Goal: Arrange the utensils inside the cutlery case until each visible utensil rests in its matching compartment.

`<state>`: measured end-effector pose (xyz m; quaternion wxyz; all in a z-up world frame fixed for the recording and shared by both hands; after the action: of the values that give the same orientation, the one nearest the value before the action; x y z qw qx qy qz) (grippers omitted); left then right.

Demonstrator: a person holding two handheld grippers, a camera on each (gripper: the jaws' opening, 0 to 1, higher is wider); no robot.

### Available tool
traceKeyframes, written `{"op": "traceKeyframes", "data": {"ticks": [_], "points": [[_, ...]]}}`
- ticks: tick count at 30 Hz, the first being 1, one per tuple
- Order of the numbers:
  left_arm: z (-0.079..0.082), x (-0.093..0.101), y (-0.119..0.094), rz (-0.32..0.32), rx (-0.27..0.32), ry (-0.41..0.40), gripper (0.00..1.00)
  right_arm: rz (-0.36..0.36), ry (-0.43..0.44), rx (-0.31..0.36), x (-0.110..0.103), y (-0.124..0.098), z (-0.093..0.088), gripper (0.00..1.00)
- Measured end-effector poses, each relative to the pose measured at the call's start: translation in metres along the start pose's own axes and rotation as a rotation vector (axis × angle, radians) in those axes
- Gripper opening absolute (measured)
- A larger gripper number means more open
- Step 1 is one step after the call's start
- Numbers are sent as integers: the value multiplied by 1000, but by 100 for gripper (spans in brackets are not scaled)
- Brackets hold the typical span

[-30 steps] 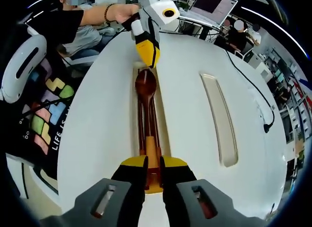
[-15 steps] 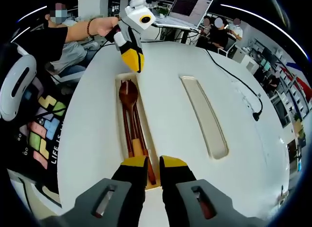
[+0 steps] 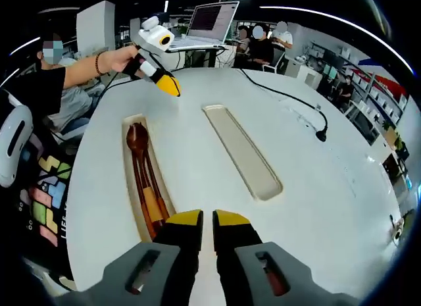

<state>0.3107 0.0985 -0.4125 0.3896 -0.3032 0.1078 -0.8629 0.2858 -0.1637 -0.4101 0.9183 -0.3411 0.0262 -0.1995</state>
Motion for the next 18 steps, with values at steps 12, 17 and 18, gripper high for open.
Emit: {"op": "traceKeyframes", "data": {"ticks": [12, 17, 18], "points": [[25, -24, 33, 73, 12, 1, 9, -100, 175, 115, 43, 16, -6, 12], [29, -30, 44, 88, 7, 11, 15, -109, 227, 134, 53, 24, -10, 13], [30, -28, 46, 84, 8, 6, 17, -110, 233, 138, 54, 26, -10, 17]]}}
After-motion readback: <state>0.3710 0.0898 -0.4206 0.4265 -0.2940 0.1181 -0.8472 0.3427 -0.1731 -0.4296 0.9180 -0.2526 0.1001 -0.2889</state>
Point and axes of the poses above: the point that each gripper's makers call its tool centre point, and the gripper's own axes: y roughly forward along the fingers, x roughly to its right, z roughly out of its top, the point moved 3 cm from there along -y, roughly backward along the fingers, and after that the axes turned 8 degrees about x, right-handed, at the moved point
